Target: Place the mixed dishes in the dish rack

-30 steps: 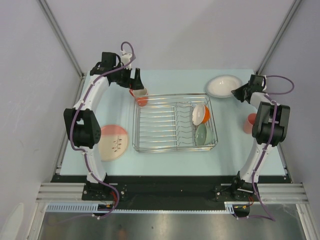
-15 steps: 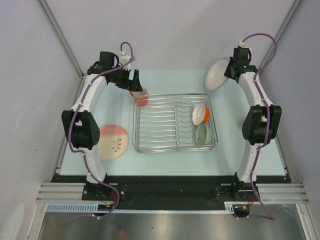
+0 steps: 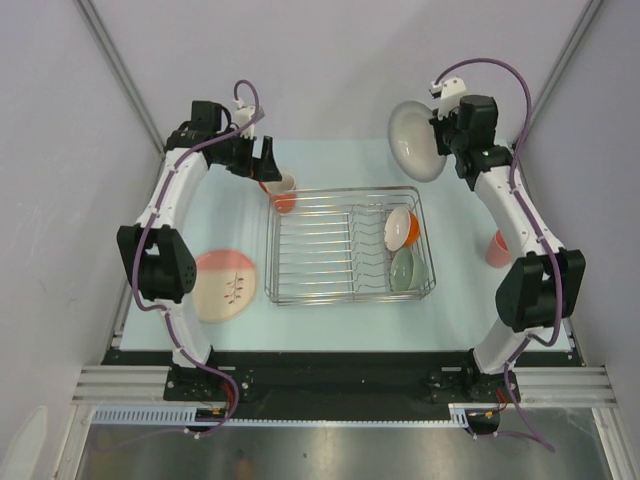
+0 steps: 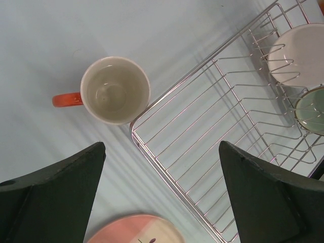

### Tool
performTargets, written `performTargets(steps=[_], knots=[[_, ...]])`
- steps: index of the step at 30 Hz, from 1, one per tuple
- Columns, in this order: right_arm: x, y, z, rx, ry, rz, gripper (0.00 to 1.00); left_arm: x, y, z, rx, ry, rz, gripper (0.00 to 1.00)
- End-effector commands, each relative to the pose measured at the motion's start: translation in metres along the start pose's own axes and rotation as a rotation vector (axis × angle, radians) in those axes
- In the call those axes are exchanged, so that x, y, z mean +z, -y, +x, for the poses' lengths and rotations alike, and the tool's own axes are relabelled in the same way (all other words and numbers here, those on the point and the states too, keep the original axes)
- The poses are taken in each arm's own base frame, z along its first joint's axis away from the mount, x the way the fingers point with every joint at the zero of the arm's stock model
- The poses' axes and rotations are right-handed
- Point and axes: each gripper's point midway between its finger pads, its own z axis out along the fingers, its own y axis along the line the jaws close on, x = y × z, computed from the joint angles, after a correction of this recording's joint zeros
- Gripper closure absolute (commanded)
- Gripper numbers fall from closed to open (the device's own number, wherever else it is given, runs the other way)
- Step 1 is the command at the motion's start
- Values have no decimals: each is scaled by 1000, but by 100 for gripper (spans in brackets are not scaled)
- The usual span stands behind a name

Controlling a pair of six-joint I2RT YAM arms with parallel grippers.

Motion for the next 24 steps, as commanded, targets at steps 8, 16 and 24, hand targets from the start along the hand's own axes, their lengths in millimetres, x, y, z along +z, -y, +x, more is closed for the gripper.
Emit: performTargets(steps=[8, 16, 24], knots=[[-90, -41, -131, -353, 472, -325, 100, -21, 9, -13, 44, 62, 5, 0], [-102, -95, -96, -629, 455, -596, 100, -18, 7, -13, 40, 67, 5, 1], [-87, -127, -79, -922, 367, -584, 100, -13, 3, -10, 31, 67, -1, 0]])
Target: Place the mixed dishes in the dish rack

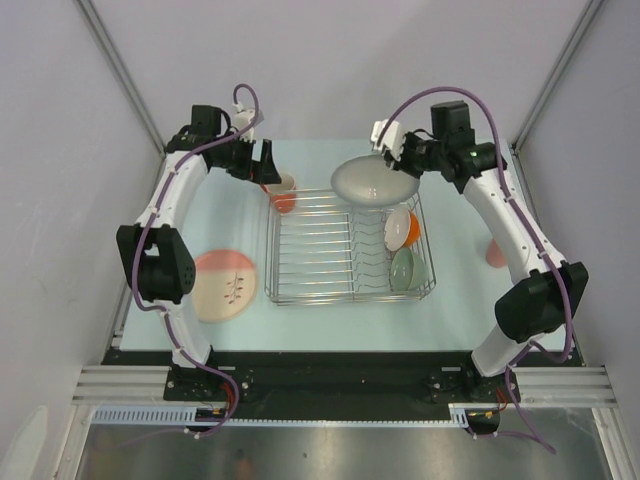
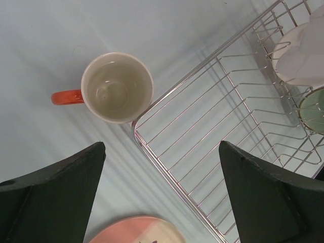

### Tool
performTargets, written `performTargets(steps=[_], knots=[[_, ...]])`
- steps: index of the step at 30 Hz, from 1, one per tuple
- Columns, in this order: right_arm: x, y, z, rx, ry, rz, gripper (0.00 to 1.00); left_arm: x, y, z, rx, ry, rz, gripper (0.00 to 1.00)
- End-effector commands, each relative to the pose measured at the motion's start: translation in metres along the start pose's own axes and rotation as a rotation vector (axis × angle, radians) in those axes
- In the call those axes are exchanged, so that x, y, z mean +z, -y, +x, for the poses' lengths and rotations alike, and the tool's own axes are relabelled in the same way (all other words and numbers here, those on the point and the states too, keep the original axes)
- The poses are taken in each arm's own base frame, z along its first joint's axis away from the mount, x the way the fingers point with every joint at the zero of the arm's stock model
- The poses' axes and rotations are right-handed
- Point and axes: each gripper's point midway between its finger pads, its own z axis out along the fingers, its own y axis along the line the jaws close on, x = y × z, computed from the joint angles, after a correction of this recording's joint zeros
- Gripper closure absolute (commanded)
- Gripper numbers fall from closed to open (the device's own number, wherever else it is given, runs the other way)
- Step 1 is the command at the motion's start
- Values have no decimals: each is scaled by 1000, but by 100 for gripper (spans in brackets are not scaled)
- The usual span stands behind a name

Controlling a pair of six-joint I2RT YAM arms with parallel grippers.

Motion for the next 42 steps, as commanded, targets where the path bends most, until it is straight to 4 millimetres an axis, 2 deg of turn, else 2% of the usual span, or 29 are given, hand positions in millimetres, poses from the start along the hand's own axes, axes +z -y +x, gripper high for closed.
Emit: performTargets(steps=[1, 2, 7, 11, 17, 20, 25, 31, 42], knots=[[-13, 34, -42, -285, 29, 108, 100, -17, 8, -16, 39, 63, -5, 0], [-7, 29, -43, -300, 18, 102, 100, -17, 7, -15, 38, 62, -11, 0], [2, 31, -38, -380, -28, 144, 100, -15, 3, -11, 41, 53, -23, 0], [2, 41, -44, -398, -7, 201, 100, -14, 4, -10, 38, 55, -16, 0], [7, 41, -47, -397, 23, 215, 100, -12, 2, -7, 34, 49, -17, 0], [6, 39, -52, -398, 46, 214, 100, -10, 3, -4, 30, 44, -12, 0], [-11, 42, -78, -417, 115, 246, 100, -8, 2, 0, 26, 36, -14, 0], [-26, 40, -91, -430, 144, 258, 100, -5, 2, 1, 9, 33, -4, 0], [-18, 38, -81, -399, 152, 246, 100, -4, 4, 2, 3, 36, 10, 0]])
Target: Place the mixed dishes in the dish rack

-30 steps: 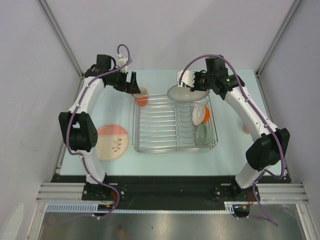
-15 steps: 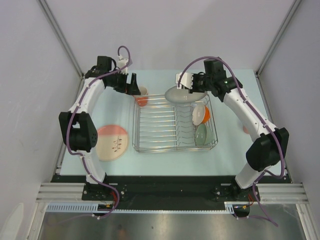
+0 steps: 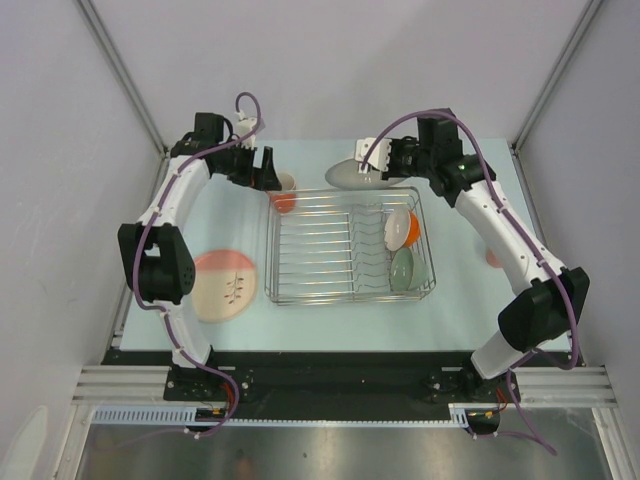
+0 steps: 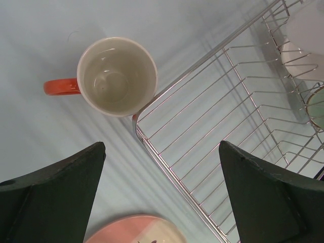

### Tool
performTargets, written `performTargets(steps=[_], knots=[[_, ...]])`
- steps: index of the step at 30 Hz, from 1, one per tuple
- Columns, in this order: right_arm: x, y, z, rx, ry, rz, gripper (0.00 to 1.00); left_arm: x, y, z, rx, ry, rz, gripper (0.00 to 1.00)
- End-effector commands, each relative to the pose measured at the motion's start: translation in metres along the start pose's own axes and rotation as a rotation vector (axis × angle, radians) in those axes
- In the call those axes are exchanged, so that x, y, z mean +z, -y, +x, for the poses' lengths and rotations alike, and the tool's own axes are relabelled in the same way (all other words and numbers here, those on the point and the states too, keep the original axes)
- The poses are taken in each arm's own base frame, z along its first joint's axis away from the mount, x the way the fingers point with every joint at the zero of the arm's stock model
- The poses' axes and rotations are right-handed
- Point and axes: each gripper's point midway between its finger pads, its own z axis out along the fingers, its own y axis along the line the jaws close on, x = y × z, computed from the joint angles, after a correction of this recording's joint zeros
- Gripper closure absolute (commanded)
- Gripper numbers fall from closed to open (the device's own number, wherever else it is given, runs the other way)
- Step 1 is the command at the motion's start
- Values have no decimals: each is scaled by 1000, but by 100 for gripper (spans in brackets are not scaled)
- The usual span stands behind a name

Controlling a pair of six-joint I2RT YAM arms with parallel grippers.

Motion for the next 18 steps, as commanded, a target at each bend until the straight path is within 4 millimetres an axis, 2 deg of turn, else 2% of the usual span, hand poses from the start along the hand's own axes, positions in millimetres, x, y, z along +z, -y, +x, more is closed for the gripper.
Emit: performTargets(steps=[1, 18], knots=[[-23, 50, -32, -77, 103, 181, 100, -16, 10, -16, 24, 62, 16, 0], [7, 22, 5, 25, 90, 117, 100, -17, 13, -17, 24, 65, 28, 0]])
